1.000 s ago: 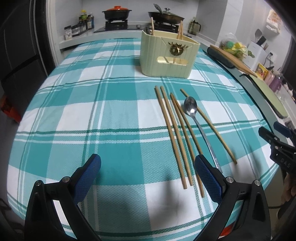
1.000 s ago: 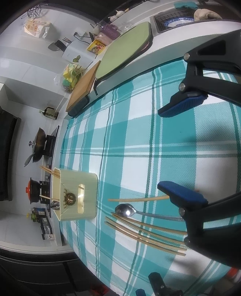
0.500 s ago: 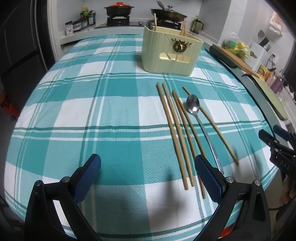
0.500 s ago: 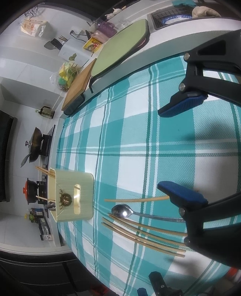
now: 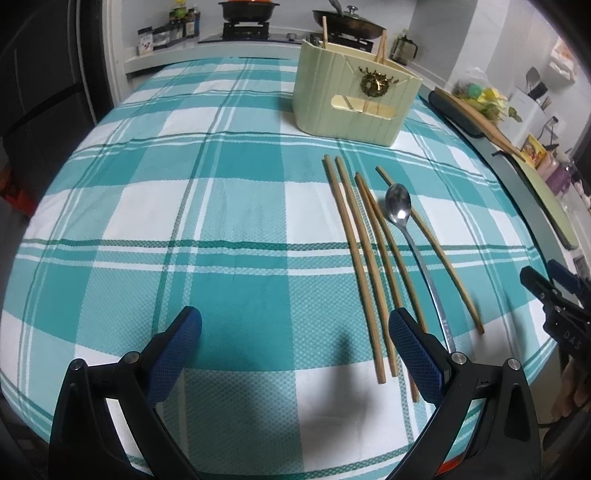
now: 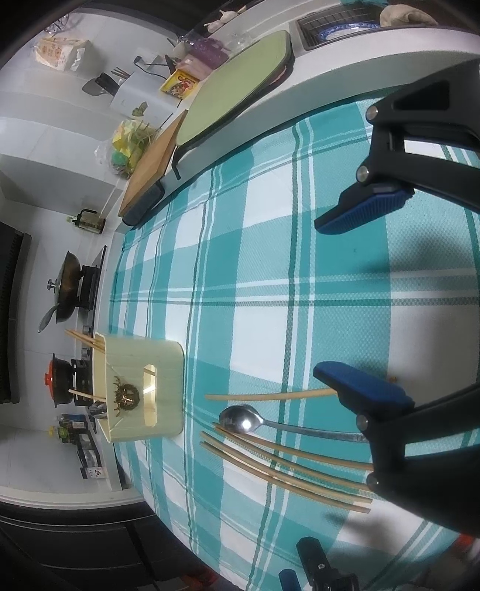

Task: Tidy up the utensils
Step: 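Move both tools back over the remaining chopsticks and spoon on the cloth, then grasp a bamboo chopstick with the right tool while the left tool grasps another chopstick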

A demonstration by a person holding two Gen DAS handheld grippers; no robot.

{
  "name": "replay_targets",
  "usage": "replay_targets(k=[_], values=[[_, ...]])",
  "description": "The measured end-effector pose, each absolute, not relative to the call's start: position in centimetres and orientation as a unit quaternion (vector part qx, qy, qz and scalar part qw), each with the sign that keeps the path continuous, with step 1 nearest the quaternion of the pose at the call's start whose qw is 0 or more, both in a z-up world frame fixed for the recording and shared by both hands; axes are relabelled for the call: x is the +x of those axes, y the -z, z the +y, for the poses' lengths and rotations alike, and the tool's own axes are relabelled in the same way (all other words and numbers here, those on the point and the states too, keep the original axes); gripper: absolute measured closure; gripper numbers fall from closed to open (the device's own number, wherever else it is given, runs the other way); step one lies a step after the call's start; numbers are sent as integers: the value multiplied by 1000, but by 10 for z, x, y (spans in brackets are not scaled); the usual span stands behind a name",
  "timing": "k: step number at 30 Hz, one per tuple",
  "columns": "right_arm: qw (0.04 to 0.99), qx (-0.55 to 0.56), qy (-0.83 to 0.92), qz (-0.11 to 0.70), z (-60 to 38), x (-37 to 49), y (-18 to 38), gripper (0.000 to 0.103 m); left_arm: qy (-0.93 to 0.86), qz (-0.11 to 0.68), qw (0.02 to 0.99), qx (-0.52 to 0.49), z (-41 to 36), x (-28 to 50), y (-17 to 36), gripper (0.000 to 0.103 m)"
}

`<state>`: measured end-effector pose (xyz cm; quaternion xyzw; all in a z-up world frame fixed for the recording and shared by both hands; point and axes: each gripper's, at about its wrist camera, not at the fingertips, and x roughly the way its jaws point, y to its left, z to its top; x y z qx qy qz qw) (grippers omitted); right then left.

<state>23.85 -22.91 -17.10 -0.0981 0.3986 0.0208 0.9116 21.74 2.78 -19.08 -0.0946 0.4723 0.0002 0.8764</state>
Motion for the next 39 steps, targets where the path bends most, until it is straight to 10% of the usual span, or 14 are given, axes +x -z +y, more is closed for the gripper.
replay_targets(k=[31, 39], values=[[909, -75, -117, 394, -216, 262, 190, 31, -41, 482, 874, -43, 9, 317, 226, 2], [868, -130, -215, 428, -163, 302, 224, 66, -27, 473, 880, -16, 4, 306, 224, 22]])
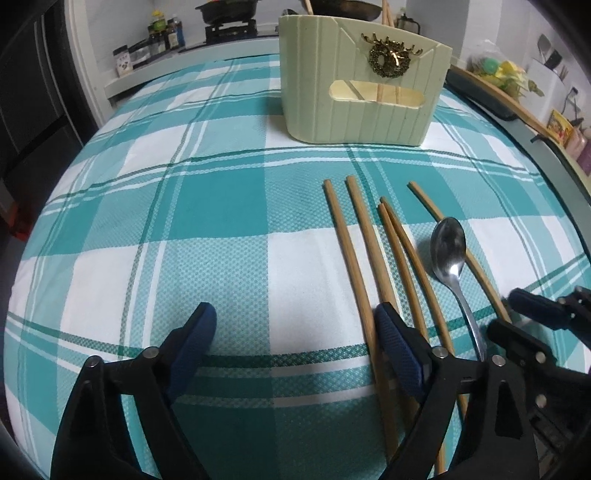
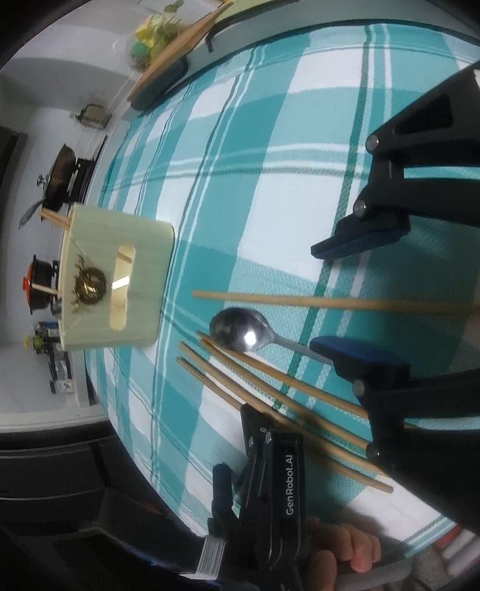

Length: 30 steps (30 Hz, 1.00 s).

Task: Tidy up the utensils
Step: 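Grasp a bamboo chopstick with the right tool while the left tool grasps another chopstick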

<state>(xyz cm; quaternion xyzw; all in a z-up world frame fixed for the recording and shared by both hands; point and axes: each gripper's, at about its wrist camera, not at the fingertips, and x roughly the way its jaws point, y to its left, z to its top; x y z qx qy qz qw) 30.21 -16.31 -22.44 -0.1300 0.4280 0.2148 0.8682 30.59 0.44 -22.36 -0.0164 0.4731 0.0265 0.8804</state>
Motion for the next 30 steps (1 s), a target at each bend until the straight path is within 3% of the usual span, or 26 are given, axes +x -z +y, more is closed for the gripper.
replay_targets(k=[1, 4, 6, 8, 18, 19, 21, 23, 30], values=[[865, -137, -217, 432, -159, 304, 229, 76, -24, 470, 882, -8, 2, 304, 223, 25], [867, -137, -211, 429, -158, 308, 234, 93, -9, 461, 887, 22, -5, 297, 220, 53], [872, -122, -194, 433, -164, 308, 234, 96, -1, 459, 888, 33, -8, 293, 219, 80], [875, -109, -179, 436, -174, 306, 234, 96, 4, 458, 888, 39, -9, 290, 219, 92], [879, -84, -114, 454, -220, 279, 233, 96, -5, 465, 885, 6, 23, 267, 219, 92], [879, -84, -114, 456, -222, 276, 233, 95, -3, 466, 885, 2, 26, 266, 219, 89], [877, -81, -115, 460, -224, 272, 233, 92, 2, 470, 883, -4, 30, 265, 219, 62], [874, -79, -124, 463, -224, 272, 232, 71, 8, 471, 882, -14, 35, 266, 218, 53], [851, -60, -160, 497, -229, 286, 230, 69, 49, 496, 867, -9, 39, 286, 218, 53]])
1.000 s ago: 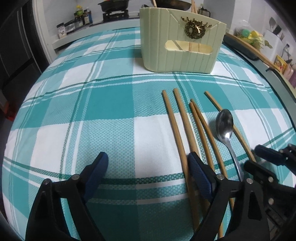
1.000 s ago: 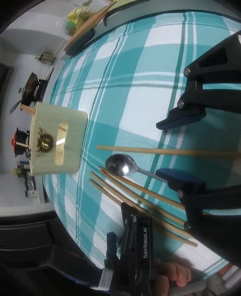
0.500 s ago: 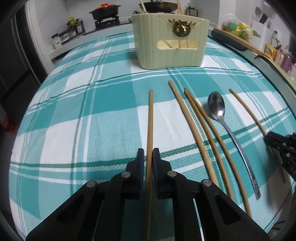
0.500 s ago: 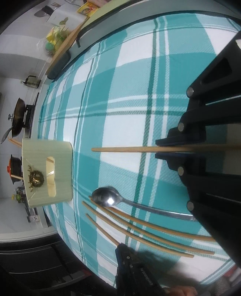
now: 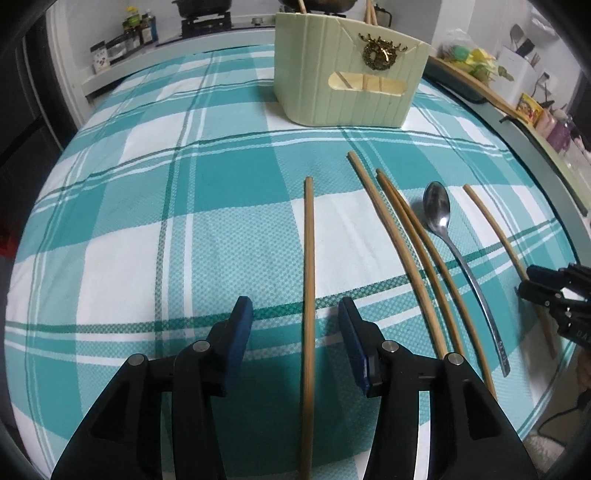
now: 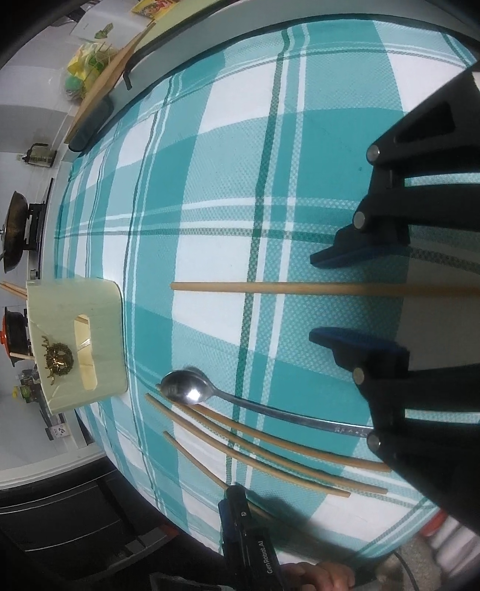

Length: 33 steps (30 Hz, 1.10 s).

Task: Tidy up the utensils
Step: 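Grasp a bamboo chopstick with the right tool while the left tool grasps another chopstick, then lift both chopsticks and lower them into the cream caddy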

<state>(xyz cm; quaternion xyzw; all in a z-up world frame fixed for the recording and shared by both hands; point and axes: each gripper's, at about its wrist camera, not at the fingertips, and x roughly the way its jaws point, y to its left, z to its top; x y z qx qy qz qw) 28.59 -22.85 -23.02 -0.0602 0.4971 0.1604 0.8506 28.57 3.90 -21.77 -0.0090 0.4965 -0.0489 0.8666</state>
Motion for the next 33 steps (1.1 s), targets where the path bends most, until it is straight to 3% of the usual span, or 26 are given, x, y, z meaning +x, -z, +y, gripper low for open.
replay_targets(k=[15, 16, 18, 20, 22, 27, 33], values=[[816, -122, -189, 533, -195, 376, 231, 69, 96, 536, 838, 43, 26, 365, 217, 55], [816, -123, -189, 533, -192, 382, 231, 69, 95, 540, 835, 46, 25, 369, 217, 57], [813, -126, -190, 535, -186, 394, 229, 72, 98, 546, 831, 48, 22, 375, 215, 78], [813, -126, -189, 537, -181, 402, 229, 85, 101, 548, 829, 46, 19, 377, 215, 97], [813, -126, -183, 539, -179, 406, 229, 96, 96, 544, 832, 48, 18, 376, 215, 98], [817, -104, -188, 536, -181, 408, 226, 97, 87, 526, 846, 29, 23, 369, 208, 99], [848, -57, -198, 489, -193, 392, 187, 97, 85, 465, 881, -6, 40, 343, 161, 99]])
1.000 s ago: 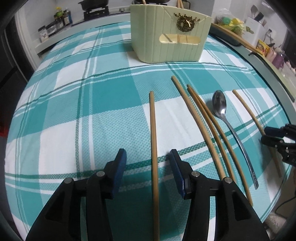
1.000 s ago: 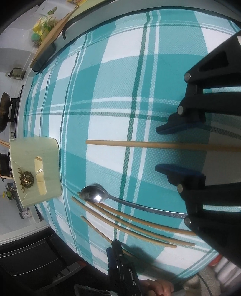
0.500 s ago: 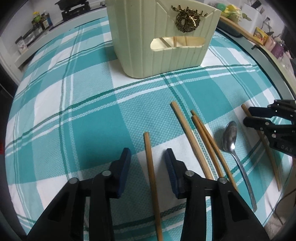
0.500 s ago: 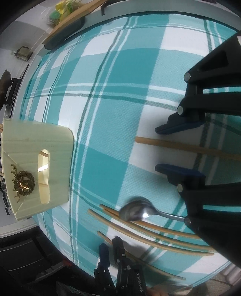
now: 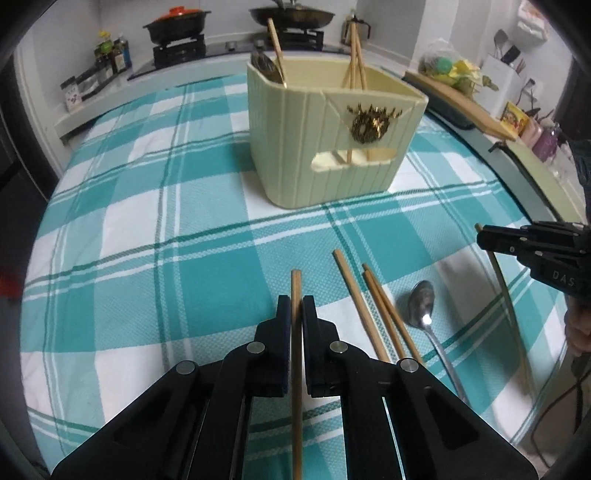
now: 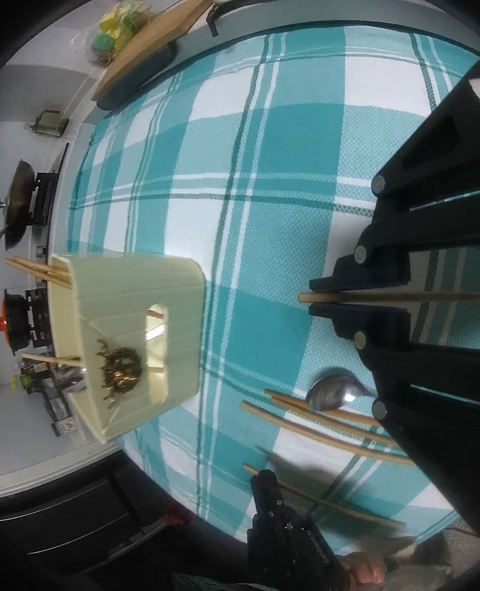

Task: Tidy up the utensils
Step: 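Lift both chopsticks and lower them into the cream caddy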

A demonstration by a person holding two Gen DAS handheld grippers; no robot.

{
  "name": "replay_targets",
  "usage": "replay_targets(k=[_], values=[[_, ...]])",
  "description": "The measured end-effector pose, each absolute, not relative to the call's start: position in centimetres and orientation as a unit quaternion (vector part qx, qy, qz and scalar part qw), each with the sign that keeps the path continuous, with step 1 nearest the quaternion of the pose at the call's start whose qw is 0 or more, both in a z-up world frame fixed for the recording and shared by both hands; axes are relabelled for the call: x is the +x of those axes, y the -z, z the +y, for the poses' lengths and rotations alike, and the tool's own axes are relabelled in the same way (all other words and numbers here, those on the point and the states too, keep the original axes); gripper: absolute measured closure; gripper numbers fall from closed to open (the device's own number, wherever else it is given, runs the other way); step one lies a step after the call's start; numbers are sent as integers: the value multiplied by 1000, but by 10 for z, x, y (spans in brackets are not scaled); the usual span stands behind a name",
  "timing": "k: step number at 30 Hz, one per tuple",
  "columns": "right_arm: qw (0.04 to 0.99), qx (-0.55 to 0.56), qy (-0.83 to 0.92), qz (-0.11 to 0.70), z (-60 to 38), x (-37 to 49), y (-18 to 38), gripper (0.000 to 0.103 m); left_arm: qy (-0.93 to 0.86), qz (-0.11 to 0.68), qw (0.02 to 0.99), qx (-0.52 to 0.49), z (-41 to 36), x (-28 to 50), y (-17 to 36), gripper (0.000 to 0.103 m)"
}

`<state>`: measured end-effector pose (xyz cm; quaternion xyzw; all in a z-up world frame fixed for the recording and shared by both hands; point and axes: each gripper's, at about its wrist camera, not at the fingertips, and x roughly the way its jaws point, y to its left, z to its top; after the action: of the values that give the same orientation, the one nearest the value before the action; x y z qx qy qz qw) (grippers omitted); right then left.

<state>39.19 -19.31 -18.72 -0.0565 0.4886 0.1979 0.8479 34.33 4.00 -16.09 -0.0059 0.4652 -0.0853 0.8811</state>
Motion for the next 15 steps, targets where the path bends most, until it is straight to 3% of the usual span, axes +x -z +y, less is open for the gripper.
replay_targets(k=[15], values=[[927, -15, -232, 294, -205, 301, 46, 97, 100, 310, 944, -61, 61, 262, 49, 99]])
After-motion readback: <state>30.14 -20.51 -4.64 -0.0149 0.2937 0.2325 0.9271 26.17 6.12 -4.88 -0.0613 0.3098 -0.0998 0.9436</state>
